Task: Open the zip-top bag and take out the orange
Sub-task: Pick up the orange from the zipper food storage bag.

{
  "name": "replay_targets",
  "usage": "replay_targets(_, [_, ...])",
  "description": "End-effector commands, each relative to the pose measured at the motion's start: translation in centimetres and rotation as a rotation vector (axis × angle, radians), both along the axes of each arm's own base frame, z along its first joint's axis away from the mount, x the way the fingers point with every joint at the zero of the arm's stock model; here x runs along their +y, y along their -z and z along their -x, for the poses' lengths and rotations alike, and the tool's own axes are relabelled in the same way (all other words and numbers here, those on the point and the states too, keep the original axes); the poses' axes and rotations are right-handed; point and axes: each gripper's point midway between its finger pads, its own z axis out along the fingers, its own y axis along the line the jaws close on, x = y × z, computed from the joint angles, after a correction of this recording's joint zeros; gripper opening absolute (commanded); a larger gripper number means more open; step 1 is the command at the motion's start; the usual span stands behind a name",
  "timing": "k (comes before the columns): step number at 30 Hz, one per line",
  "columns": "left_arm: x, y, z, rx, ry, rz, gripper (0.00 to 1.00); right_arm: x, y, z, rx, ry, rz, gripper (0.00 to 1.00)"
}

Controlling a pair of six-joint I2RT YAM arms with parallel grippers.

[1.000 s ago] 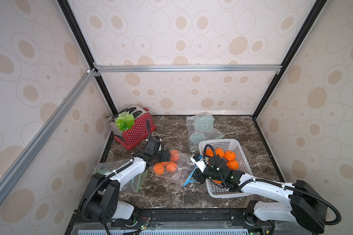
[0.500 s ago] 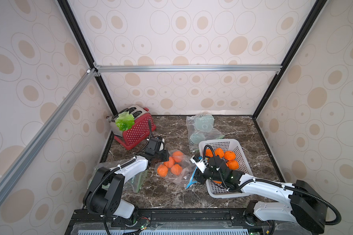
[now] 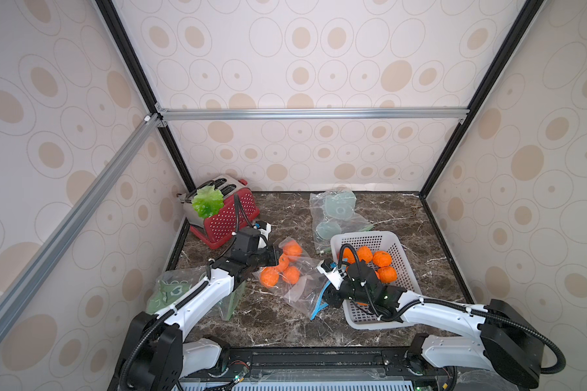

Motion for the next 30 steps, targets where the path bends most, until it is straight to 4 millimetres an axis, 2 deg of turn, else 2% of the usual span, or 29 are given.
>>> replay_targets(1, [-0.8, -3.8, 1.6, -0.071, 0.046, 0.095, 0.0, -0.1, 1.6, 0.2, 0.009, -0.007, 0.028, 0.53])
replay_targets(4, [-0.1, -4.2, 2.6, -0.083, 0.04, 0.086, 0.0, 0.0, 2.4, 0.0, 0.023, 0.003, 0.04, 0.54])
replay_targets(9, [-1.0, -6.0, 4.2, -0.123, 0.089, 0.163, 0.0, 0.5, 3.2, 0.0, 0.043, -0.013, 0.066, 0.54])
replay_targets(11, [-0.7, -6.1, 4.5, -0.136, 0.077, 0.163, 0.0, 0.7, 3.4, 0.1, 0.043, -0.024, 0.058, 0.54])
replay_targets(13, [-1.1, -7.4, 5.0, -0.169, 0.114, 0.185, 0.0, 1.1, 3.5, 0.2, 0.038, -0.043, 0.053, 0.54])
replay_targets(15, [-2.4, -10.5, 6.5, -0.259, 0.2, 0.292, 0.0, 1.5, 3.7, 0.5, 0.028, -0.065, 0.054, 0.55])
replay_targets(16, [-2.5, -11.3, 7.0, -0.286, 0.211, 0.309, 0.0, 1.6, 3.8, 0.6, 0.025, -0.074, 0.055, 0.56])
replay_targets(17, [-2.2, -11.1, 7.1, -0.292, 0.19, 0.283, 0.0, 1.8, 3.9, 0.8, 0.021, -0.086, 0.055, 0.56])
replay_targets(20, [-0.5, -8.3, 6.2, -0.206, 0.101, 0.129, 0.0, 2.3, 4.0, 1.2, 0.006, -0.111, 0.051, 0.59])
replay_targets(21, [-0.9, -8.3, 6.5, -0.193, 0.13, 0.132, 0.0, 2.4, 4.0, 1.2, -0.001, -0.113, 0.052, 0.6])
replay_targets(23, [-2.9, -10.2, 8.0, -0.235, 0.252, 0.246, 0.0, 2.7, 4.0, 1.3, -0.013, -0.121, 0.049, 0.62])
replay_targets(24, [-3.3, -11.2, 8.6, -0.28, 0.277, 0.282, 0.0, 2.7, 4.0, 1.3, -0.026, -0.122, 0.042, 0.63])
replay_targets(25, [-3.0, -11.3, 8.6, -0.302, 0.262, 0.273, 0.0, 2.8, 4.0, 1.4, -0.037, -0.122, 0.033, 0.64])
replay_targets(26, [-2.0, -10.4, 8.0, -0.285, 0.193, 0.223, 0.0, 2.9, 3.8, 1.4, -0.049, -0.123, 0.019, 0.65])
replay_targets(28, [0.9, -7.1, 6.5, -0.189, 0.027, 0.045, 0.0, 3.0, 3.6, 1.4, -0.06, -0.122, 0.002, 0.67])
replay_targets(30, [2.3, -4.0, 6.0, -0.076, -0.026, -0.087, 0.0, 2.9, 3.5, 1.2, -0.066, -0.111, 0.007, 0.67])
